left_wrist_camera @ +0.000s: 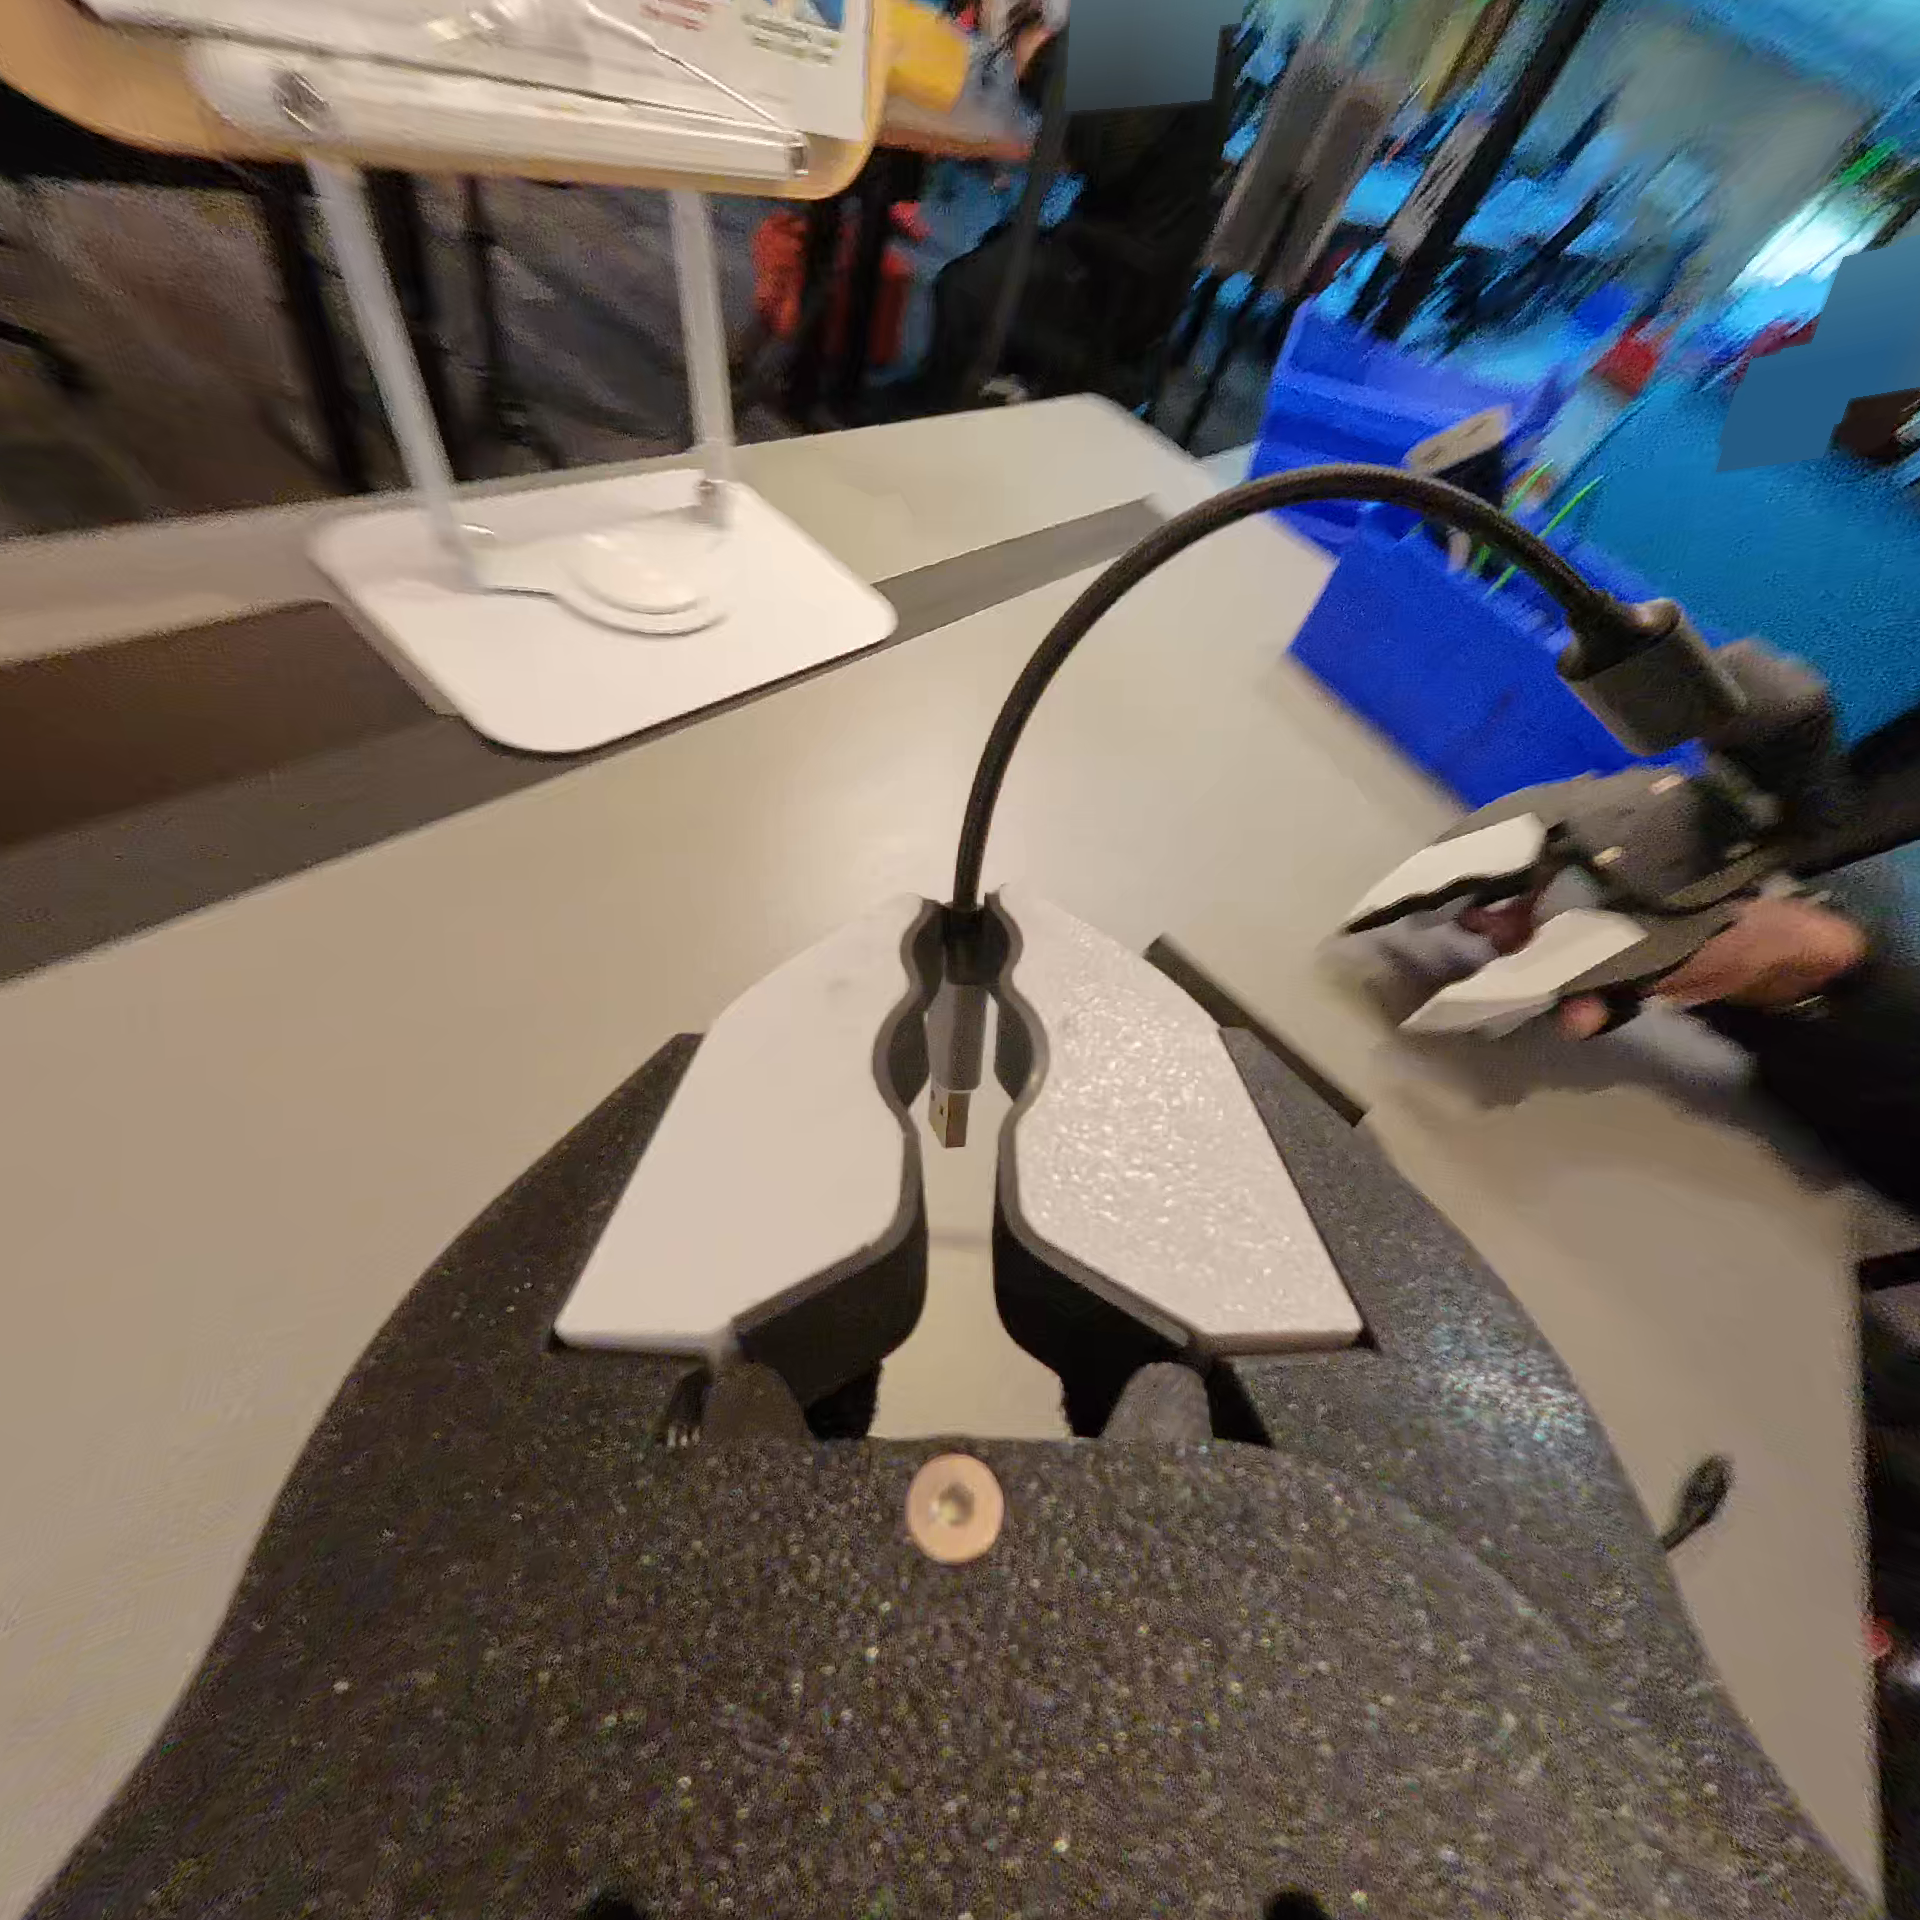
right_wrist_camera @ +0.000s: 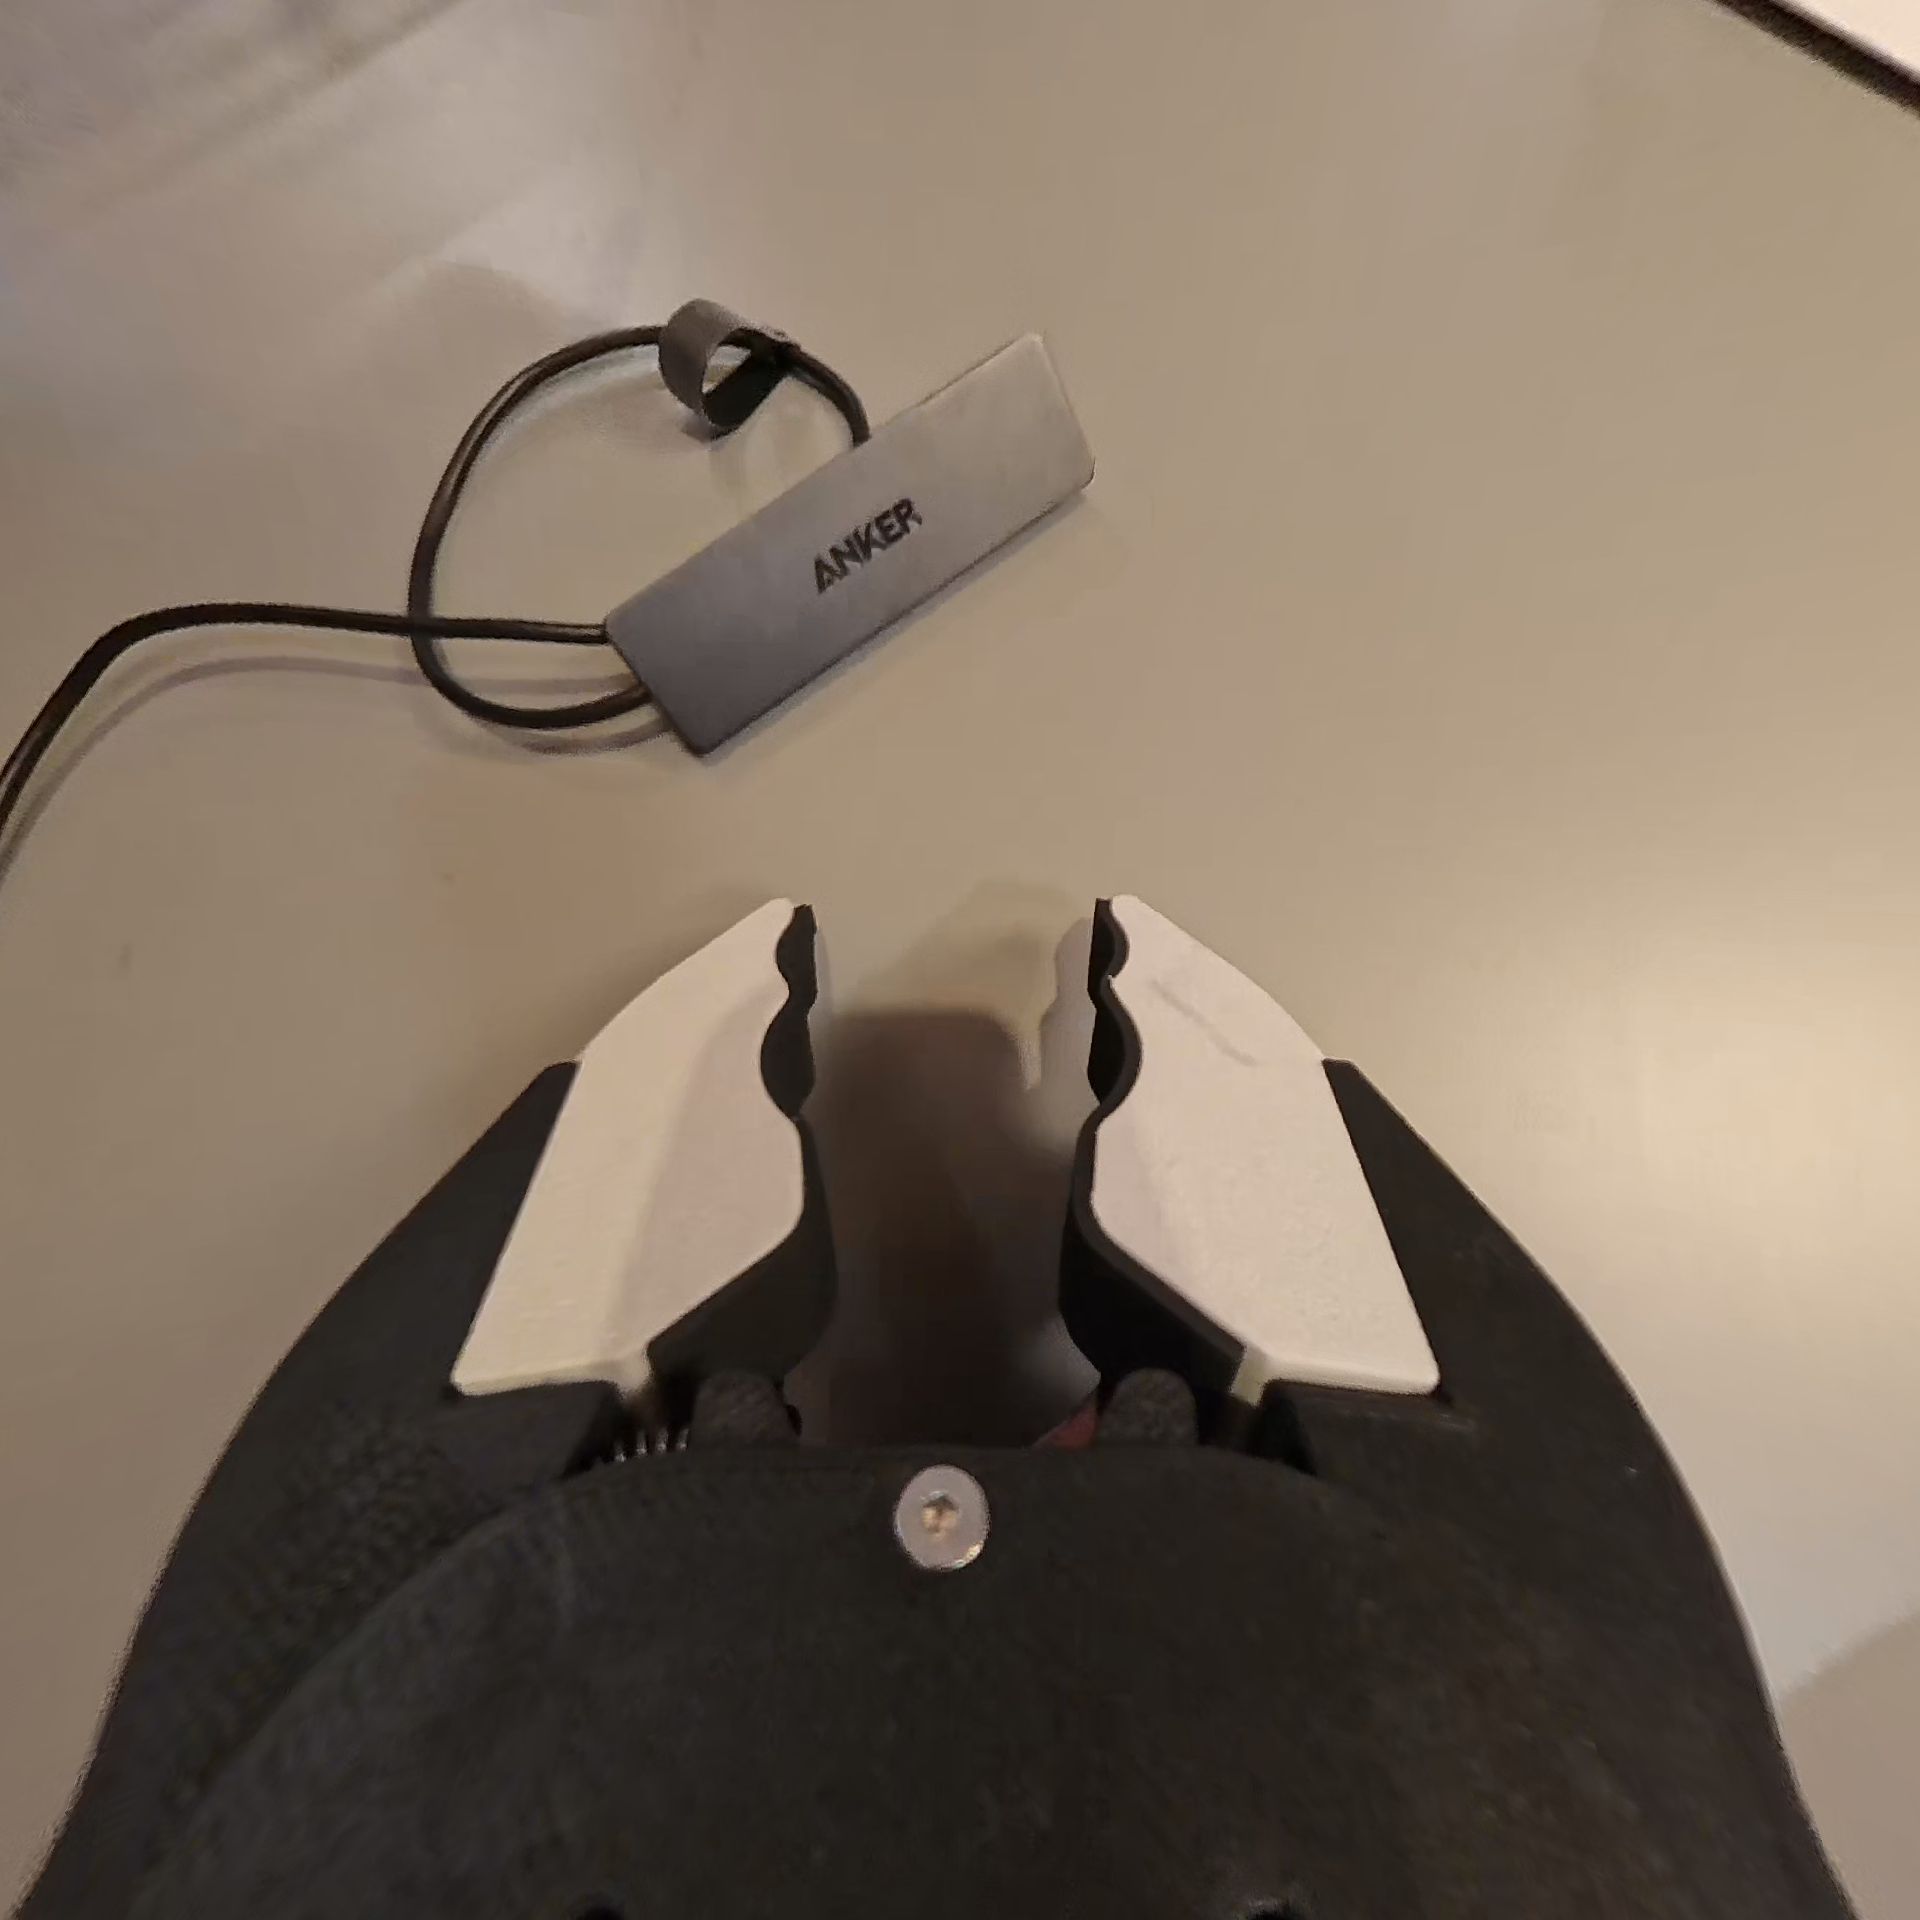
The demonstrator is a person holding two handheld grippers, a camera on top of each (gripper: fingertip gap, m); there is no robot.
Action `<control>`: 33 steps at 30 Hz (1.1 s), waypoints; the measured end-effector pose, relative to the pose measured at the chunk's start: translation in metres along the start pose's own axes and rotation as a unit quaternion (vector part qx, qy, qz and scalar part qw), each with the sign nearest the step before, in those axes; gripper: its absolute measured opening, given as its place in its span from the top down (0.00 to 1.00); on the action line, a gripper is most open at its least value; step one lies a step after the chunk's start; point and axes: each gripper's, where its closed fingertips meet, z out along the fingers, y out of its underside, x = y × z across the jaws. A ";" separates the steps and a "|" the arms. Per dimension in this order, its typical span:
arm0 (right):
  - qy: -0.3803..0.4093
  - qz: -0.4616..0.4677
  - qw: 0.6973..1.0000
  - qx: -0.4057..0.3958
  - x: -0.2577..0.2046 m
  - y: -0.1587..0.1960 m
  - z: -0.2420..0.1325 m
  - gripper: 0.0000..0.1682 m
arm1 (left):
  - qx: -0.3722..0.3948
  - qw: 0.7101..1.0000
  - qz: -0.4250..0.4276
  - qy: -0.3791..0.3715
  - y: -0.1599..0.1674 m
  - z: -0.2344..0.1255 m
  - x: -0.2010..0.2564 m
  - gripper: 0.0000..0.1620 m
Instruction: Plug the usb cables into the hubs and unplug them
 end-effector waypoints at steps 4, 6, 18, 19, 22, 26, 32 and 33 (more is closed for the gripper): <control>0.002 -0.001 1.000 -0.002 0.002 -0.017 0.009 0.70 | 0.044 0.988 -0.115 0.091 0.015 0.041 0.010 0.96; -0.004 0.009 1.000 0.011 0.002 -0.031 0.014 0.70 | 0.057 0.975 -0.167 0.136 0.021 0.053 0.017 0.96; -0.049 -0.003 0.992 0.116 -0.029 -0.132 0.066 0.71 | 0.176 0.902 -0.327 0.220 0.031 0.072 0.059 0.96; -0.059 0.000 0.990 0.129 -0.032 -0.138 0.068 0.71 | 0.190 0.900 -0.326 0.217 0.030 0.072 0.060 0.96; -0.083 0.003 0.986 0.146 -0.042 -0.148 0.071 0.71 | 0.215 0.894 -0.328 0.215 0.029 0.073 0.063 0.96; -0.065 -0.019 0.985 0.158 -0.045 -0.150 0.074 0.73 | 0.228 0.888 -0.335 0.215 0.029 0.073 0.064 0.96; -0.024 -0.040 0.983 0.175 -0.042 -0.155 0.073 0.90 | 0.214 0.904 -0.315 0.196 0.034 0.078 0.067 0.95; -0.016 -0.044 0.984 0.173 -0.040 -0.154 0.073 0.90 | 0.212 0.904 -0.313 0.198 0.034 0.078 0.067 0.95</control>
